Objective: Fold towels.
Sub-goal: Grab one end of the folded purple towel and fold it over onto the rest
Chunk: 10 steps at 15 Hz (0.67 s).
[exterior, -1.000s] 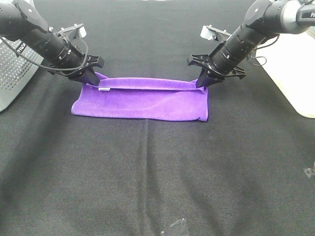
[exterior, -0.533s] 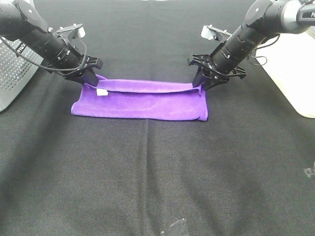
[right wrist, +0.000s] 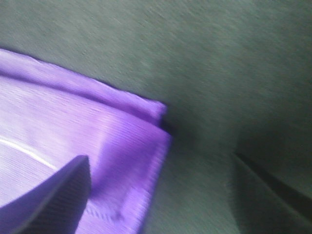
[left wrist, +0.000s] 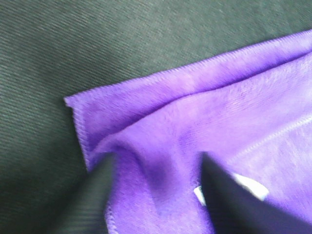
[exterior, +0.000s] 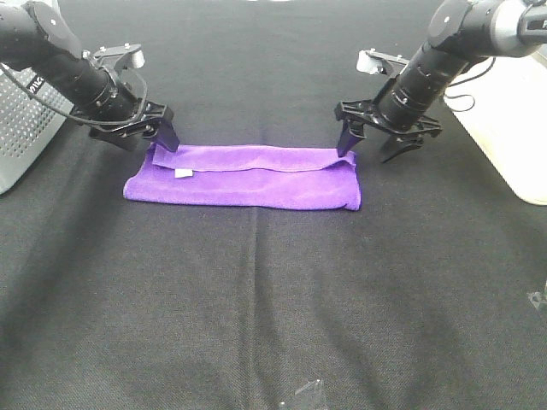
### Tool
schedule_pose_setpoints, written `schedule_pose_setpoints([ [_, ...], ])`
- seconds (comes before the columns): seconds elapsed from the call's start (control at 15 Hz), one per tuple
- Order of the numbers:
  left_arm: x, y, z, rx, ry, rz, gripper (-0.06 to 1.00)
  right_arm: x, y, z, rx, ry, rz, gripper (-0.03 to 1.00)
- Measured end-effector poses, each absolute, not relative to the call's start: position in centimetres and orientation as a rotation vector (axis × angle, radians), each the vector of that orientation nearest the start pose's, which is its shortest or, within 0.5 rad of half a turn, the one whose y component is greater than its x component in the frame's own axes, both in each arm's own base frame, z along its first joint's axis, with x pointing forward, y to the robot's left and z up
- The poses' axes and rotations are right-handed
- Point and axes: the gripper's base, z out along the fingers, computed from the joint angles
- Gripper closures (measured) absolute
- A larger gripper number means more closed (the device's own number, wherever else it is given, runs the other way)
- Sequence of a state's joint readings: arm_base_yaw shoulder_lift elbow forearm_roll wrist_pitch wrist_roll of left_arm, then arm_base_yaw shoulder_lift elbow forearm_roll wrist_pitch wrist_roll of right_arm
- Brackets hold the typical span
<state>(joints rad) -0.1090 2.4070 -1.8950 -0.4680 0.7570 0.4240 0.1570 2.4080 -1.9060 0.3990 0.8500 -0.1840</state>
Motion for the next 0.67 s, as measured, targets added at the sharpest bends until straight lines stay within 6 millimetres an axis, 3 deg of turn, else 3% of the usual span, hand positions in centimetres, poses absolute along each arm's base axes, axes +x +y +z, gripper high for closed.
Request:
schedule_pose_setpoints([
  [0.33, 49.4, -7.9, 14.0, 0.424, 2.804, -0.423, 0.13, 47.1, 10.4, 19.6, -0.276, 2.814, 0.502, 0.22],
  [0.47, 49.1, -6.4, 13.9, 0.393, 2.86, -0.459, 0.13, 45.5, 10.4, 21.6, -0.329, 2.882, 0.531, 0.22],
  [0.67, 49.1, -2.7, 13.3, 0.27, 2.888, -0.619, 0.13, 44.8, 10.2, 23.2, -0.347, 2.881, 0.523, 0.22],
])
